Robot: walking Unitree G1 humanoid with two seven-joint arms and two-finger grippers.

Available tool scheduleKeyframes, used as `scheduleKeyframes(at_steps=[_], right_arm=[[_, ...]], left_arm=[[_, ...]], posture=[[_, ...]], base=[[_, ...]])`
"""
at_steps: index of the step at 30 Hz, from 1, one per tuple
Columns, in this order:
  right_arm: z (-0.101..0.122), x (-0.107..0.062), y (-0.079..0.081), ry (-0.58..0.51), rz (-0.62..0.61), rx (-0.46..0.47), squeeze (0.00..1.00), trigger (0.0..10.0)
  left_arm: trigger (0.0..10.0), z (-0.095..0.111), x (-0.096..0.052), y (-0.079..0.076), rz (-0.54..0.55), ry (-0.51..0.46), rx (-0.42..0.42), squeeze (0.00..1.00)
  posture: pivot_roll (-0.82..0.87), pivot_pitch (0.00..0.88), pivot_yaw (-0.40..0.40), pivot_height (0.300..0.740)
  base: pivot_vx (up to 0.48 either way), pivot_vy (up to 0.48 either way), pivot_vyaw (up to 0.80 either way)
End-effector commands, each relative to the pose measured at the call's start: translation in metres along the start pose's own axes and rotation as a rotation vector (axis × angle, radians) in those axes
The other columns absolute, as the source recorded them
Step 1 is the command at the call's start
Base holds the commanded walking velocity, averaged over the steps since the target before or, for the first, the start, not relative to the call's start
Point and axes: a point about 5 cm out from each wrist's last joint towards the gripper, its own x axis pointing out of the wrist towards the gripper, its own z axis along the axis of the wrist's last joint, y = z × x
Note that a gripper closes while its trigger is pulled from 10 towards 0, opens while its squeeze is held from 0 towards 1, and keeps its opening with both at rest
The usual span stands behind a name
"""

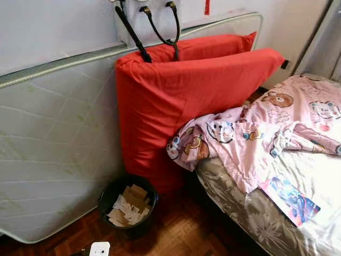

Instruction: Clean up the room

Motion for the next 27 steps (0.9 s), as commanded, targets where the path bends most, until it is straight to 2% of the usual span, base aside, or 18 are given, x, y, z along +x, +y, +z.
scheduleKeyframes(at_steps=[1, 22, 27], right_arm=[[0.0843, 0.0028, -0.0172, -0.191, 0.011, 0.021, 0.00, 10.0], [0.0877, 0.0029, -0.0163, -0.204, 0.007, 0.031, 0.00, 10.0], [0.0892, 0.0026, -0.0172, -0.207, 0.009, 0.035, 0.00, 10.0]], left_arm=[[10.0, 0.0223, 0.0085, -0.0138, -0.070, 0.050, -0.003, 0.00], [10.0, 0.0265, 0.0092, -0.0144, -0.077, 0.030, -0.004, 0.00], [10.0, 0.0291, 0.0096, -0.0162, -0.097, 0.024, 0.043, 0.00]], posture=[[-0.01, 0.000, -0.066, 0.740], [0.00, 0.000, -0.059, 0.740], [0.00, 0.000, -0.075, 0.740]], base=[[0.000, 0.000, 0.00], [0.000, 0.000, 0.00], [0.000, 0.000, 0.00]])
